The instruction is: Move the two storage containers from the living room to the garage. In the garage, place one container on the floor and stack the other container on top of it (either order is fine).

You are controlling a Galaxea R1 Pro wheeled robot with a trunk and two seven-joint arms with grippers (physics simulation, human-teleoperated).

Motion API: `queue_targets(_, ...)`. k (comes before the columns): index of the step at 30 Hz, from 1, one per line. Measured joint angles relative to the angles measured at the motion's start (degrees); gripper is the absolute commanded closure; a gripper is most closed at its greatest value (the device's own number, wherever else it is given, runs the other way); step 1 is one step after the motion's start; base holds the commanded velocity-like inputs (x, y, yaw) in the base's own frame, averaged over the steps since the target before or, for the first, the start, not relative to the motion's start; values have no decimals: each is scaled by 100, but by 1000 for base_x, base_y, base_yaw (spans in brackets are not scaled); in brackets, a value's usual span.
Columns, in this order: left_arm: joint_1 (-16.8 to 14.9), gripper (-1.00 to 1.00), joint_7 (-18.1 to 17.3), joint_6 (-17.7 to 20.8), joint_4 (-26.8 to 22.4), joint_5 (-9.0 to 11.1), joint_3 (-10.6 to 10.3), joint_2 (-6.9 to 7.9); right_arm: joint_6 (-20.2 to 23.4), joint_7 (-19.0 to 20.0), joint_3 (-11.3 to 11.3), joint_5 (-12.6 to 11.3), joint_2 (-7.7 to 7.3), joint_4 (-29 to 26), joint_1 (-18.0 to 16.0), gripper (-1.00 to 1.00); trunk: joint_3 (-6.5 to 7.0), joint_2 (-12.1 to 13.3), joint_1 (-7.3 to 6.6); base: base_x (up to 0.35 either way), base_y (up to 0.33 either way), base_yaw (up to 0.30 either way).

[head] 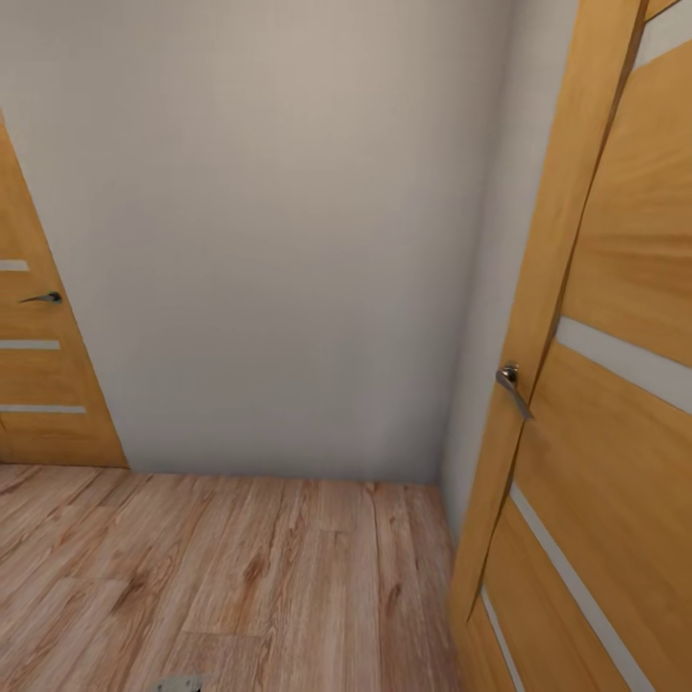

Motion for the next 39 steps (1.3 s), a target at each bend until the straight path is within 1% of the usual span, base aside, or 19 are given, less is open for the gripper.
queue_targets(7,0,-100,0,0,0,-2,0,0,0,0,0,-1,-5,0,0,-100,0,0,1,204,0,1)
queue_targets(21,0,-100,0,0,-1,-2,-1,0,0,0,0,-1,-4,1,0,-100,0,1,2,21,0,131)
queue_targets(34,0,-100,0,0,0,-3,0,0,0,0,0,0,-6,0,0,-100,0,0,0,174,0,7)
queue_targets(39,0,-100,0,0,0,-3,0,0,0,0,0,-1,-6,0,0,-100,0,0,1,80,0,0)
